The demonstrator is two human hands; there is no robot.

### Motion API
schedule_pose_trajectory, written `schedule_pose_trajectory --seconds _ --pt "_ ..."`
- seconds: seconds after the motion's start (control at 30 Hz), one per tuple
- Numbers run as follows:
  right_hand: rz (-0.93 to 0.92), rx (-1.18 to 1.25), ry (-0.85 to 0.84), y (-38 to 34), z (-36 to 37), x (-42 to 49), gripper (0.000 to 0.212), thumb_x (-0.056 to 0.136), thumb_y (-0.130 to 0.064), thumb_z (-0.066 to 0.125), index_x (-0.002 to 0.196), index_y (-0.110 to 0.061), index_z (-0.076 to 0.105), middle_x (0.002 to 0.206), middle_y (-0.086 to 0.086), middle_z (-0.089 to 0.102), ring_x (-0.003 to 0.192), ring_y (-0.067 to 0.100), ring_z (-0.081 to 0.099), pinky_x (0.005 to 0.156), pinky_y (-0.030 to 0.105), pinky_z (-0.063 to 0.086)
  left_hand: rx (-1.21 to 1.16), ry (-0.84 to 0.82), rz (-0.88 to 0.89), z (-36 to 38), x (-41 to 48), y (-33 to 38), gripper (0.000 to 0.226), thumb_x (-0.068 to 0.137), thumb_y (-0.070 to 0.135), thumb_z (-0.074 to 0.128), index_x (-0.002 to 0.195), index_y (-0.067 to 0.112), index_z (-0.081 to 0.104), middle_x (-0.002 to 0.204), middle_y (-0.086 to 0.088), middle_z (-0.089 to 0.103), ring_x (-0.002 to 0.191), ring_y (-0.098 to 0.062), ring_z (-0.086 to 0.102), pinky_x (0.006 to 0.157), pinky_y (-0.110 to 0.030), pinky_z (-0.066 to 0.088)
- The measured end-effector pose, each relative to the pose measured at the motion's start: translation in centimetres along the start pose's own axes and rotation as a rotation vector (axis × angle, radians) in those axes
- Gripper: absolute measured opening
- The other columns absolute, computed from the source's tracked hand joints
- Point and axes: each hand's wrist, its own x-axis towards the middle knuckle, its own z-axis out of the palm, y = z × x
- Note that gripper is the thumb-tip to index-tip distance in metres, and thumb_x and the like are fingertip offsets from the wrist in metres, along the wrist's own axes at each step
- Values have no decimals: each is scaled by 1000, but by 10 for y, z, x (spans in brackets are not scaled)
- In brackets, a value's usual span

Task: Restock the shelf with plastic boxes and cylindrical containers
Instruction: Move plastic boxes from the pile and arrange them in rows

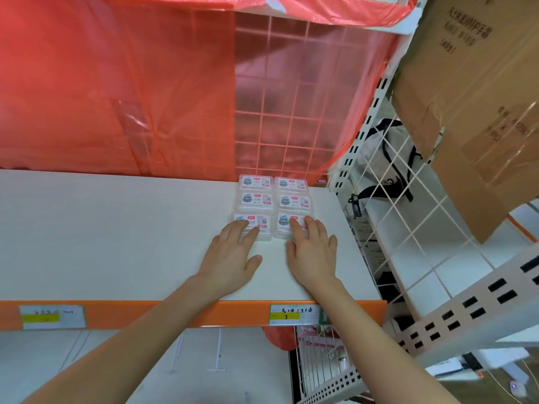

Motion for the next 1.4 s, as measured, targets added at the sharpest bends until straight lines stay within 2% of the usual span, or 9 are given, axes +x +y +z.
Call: schedule_pose_trajectory --seconds 0.63,1.03,1.4 --pt "4 49 -34 2 -1 1 52 96 -32 33 146 -23 21 155 4 13 142 22 6 110 51 12 11 -34 4 6 11 1 66 94 45 36 148 19 10 155 -3 3 142 -19 -2 113 -34 12" --pt "6 61 -65 2 -1 2 53 97 -33 31 147 -24 17 156 4 8 142 25 1 111 53 7 -13 -5 12 -6 11 1 60 94 39 42 146 20 20 153 -1 14 140 -19 9 110 -31 17" --pt "104 315 35 -1 -16 22 50 96 -29 40 143 -15 30 150 12 25 137 27 20 109 43 21 -65 42 -71 -17 16 -10 55 94 37 42 144 20 27 149 -5 25 136 -21 18 107 -31 22"
